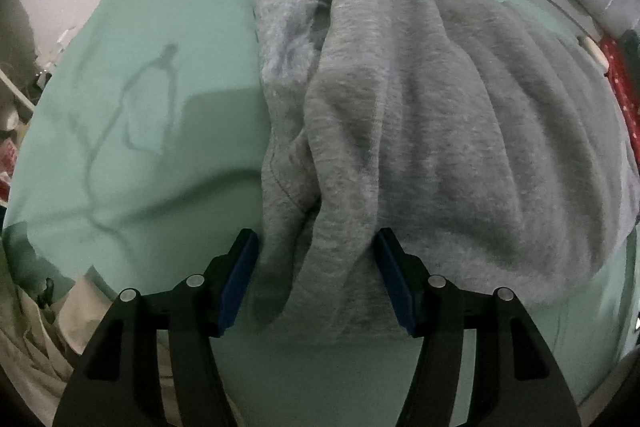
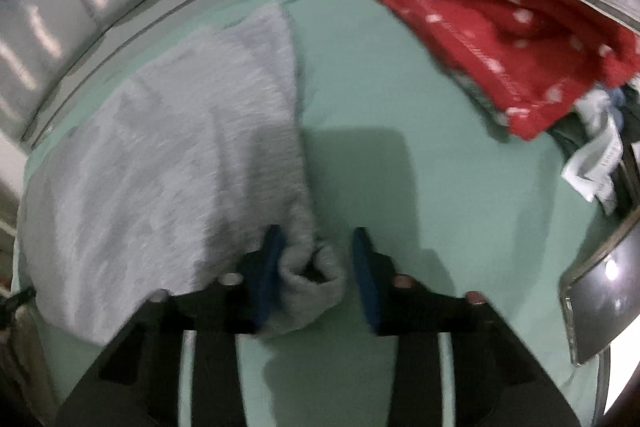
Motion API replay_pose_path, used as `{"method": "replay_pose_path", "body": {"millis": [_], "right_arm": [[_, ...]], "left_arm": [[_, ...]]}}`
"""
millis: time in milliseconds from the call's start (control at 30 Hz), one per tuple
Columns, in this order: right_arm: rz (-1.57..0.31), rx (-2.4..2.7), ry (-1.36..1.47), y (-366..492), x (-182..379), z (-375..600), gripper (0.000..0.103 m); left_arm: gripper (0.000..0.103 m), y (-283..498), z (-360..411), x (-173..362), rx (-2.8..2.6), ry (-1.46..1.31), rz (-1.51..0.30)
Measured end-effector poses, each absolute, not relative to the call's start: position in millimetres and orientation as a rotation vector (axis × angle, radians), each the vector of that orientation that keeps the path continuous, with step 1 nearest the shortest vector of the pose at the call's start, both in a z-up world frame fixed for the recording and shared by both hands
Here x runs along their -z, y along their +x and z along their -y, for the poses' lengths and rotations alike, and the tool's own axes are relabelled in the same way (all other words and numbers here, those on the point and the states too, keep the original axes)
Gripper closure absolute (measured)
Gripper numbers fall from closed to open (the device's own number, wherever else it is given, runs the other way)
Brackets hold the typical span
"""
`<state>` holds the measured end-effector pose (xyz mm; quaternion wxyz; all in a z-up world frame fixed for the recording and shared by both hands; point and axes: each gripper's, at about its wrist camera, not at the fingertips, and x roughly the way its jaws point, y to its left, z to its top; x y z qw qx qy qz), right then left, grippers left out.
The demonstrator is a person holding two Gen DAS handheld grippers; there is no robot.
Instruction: Fold large clothes
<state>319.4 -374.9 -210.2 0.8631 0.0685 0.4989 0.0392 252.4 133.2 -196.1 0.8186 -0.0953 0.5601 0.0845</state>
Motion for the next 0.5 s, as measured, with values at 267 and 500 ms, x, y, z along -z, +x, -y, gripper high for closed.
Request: {"method": "replay_pose_path", "body": {"millis": [267, 500], "right_arm": [[-1.019, -0.142, -0.094, 286.9, 179.0, 359.6, 0.094], [-1.002, -0.175, -0.225, 233.2, 137.7, 371.8, 0.097]], "left_arm": [[0.089, 222.8, -114.4, 163.2, 0.04, -0.007, -1.243], [0.09, 175.3, -119.4, 132.1, 0.194, -0.012, -1.302]]}}
